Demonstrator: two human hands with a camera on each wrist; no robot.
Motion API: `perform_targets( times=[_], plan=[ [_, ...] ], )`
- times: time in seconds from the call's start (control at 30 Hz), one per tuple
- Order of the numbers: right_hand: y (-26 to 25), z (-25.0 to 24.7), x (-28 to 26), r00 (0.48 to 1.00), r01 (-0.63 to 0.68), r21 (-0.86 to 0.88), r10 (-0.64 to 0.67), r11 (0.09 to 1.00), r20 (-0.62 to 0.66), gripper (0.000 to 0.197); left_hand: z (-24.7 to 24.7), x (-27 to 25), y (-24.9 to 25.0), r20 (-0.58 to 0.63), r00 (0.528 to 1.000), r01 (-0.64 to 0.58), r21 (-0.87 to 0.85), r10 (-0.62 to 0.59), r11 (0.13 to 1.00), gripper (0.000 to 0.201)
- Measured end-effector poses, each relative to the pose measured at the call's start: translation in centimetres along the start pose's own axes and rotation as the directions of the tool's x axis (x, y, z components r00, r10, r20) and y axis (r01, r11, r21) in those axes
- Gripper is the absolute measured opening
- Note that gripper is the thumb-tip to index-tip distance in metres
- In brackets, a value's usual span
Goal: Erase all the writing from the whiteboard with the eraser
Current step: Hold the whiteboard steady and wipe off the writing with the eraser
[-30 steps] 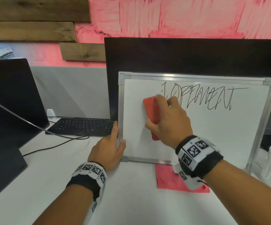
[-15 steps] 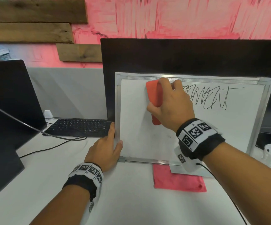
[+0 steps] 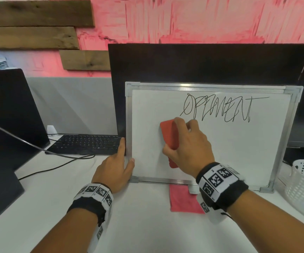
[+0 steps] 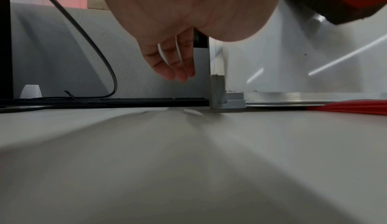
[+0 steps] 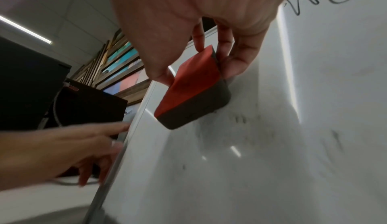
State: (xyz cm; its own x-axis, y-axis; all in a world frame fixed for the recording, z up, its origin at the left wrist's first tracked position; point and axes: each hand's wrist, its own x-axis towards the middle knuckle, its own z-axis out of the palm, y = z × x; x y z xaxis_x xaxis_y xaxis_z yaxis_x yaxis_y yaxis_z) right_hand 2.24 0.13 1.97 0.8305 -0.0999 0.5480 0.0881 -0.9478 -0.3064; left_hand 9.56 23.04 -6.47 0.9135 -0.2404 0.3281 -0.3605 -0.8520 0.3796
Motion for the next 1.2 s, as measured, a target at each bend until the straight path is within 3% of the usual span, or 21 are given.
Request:
perform_targets(
  times=[0.27, 0.6, 0.93, 1.2],
  plan=[
    [-0.7, -3.4, 4.9, 0.984, 0.006, 0.013, -0.003, 1.0, -0.18, 0.069, 0.1, 0.3, -0.4, 0.004, 1.0, -0.004, -0.009, 0.004, 1.0, 0.076],
    [1.4, 0.0, -1.1, 0.999, -0.041, -0.015, 0.041, 0.999, 0.017, 0.072, 0.3, 0.5, -0.6, 0.002, 1.0, -0.008, -0.004, 0.008, 1.0, 0.078],
    [1.0, -4.3, 4.6, 0.976, -0.056, 0.015, 0.058, 0.998, -0.208, 0.069, 0.4, 0.9, -0.7, -0.005, 1.0, -0.013, -0.008, 0.013, 1.0, 0.076],
    [2.5, -1.1, -0.7, 0.997, -0.07, 0.0, 0.07, 0.998, -0.045, 0.069, 0.7, 1.0, -1.0, -0.018, 1.0, -0.023, -0.017, 0.023, 1.0, 0.075]
  ],
)
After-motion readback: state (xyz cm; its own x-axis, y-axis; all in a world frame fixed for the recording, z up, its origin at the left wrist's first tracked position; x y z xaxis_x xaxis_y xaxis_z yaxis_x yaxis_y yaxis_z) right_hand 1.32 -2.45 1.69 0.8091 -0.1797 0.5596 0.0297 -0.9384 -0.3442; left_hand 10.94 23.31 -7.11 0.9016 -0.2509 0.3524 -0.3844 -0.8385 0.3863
